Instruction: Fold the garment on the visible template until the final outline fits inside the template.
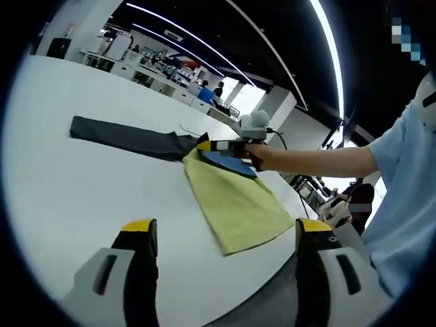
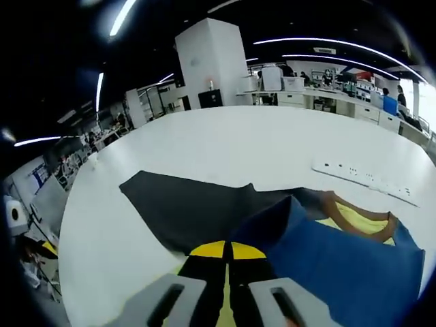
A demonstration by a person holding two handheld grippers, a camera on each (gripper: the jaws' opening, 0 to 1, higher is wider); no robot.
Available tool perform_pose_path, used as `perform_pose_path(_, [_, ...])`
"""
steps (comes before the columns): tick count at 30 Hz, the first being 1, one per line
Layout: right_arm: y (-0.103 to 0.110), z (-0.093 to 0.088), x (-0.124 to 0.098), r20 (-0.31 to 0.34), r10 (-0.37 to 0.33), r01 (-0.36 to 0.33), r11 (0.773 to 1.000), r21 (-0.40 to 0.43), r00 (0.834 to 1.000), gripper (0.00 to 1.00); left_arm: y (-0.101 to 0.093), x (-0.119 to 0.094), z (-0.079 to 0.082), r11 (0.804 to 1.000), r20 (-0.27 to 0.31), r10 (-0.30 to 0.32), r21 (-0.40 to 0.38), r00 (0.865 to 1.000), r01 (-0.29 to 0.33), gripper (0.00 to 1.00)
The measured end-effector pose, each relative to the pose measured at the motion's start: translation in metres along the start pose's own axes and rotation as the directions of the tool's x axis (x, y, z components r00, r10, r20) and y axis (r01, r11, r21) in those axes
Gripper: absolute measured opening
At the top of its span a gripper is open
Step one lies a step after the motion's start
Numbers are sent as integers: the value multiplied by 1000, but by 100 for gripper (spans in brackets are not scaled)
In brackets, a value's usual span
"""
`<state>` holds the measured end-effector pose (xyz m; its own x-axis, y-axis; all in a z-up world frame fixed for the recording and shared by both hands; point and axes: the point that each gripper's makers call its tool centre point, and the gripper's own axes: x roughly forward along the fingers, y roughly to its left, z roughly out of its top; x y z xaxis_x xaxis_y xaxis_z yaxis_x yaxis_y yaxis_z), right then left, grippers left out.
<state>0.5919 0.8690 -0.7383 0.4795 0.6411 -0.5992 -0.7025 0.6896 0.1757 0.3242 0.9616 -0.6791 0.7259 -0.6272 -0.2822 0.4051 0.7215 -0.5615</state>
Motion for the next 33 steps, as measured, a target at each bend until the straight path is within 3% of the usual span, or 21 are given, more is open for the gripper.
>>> perform_pose_path(9, [1, -4, 5, -19, 0, 0, 1000, -20, 1000, 0, 7, -3, -3, 1000, -1, 12, -15, 1000, -12, 80])
perform_pose_path(15, [7, 3, 3, 22, 14, -14, 999, -33, 1000, 0, 7, -2, -3, 1000, -1, 10, -17, 1000, -10, 80])
perform_pose_path(16, [9, 8, 3, 56, 18, -16, 1000, -26, 998, 5, 8, -2, -3, 1000, -2, 10, -18, 1000, -10, 80])
perform_pose_path(19, [11, 9, 3, 69, 34, -31, 999, -36, 997, 19, 6, -1, -1, 1000, -3, 6, -14, 1000, -6, 81])
perform_pose_path(23, [13, 12, 0, 102, 55, -52, 998, -38, 993, 49, 5, -2, 1, 1000, -2, 5, -10, 1000, -5, 81])
perform_pose_path(25, [28, 21, -4, 172, 144, -140, 990, -35, 974, 63, 4, -2, 2, 1000, -4, 5, -6, 1000, -5, 81])
perform_pose_path(26, [33, 24, -6, 205, 171, -166, 985, -40, 964, 78, 2, -3, 4, 1000, -3, 2, -2, 1000, -2, 82])
perform_pose_path(27, [33, 15, -8, 156, 160, -154, 987, -52, 975, 89, 1, -3, 5, 1000, -1, 0, 2, 1000, 0, 82])
perform_pose_path(28, [38, 9, -10, 120, 190, -180, 980, -87, 975, 97, 0, -3, 6, 1000, -1, -2, 7, 1000, 2, 82])
perform_pose_path(33, [34, -1, -23, 103, 181, -171, 980, -102, 978, 100, -4, -2, 10, 1000, -3, -5, 22, 1000, 5, 82])
